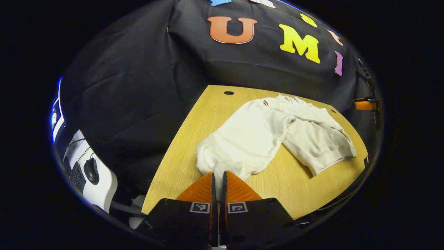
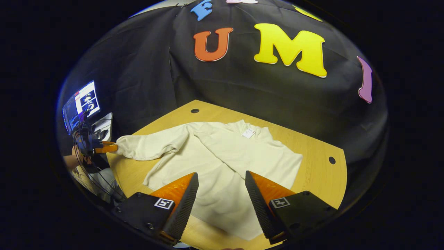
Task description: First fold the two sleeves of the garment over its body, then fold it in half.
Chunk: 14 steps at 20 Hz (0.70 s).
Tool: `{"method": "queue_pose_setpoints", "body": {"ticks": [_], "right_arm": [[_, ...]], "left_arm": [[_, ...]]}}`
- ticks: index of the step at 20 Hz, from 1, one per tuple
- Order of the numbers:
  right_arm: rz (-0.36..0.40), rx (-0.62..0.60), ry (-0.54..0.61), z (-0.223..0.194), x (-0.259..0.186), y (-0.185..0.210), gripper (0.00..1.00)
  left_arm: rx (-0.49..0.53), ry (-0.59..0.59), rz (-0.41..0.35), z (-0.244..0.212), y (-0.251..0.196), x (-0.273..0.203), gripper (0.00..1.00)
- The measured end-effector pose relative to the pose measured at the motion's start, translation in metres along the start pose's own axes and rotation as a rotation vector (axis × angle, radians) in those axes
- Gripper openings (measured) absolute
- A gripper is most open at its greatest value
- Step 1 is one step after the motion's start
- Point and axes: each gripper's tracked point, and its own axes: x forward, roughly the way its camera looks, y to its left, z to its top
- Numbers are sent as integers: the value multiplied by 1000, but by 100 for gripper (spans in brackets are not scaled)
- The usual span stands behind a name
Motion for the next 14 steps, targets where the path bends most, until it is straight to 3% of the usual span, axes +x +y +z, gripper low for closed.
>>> {"method": "queue_pose_setpoints", "body": {"ticks": [2,3,8,14], "right_arm": [[-5,-2,-40,7,-9,-3,86],[-10,-6,-55,9,-13,-5,86],[-15,-12,-78,-1,-31,-20,88],[-13,96,-176,18,-66,-46,92]], "left_arm": [[-6,-35,-30,22,-15,-2,0],[-7,-50,-45,33,-22,-1,4],[21,-98,-101,88,-52,2,5],[84,-151,-165,155,-96,6,5]]}}
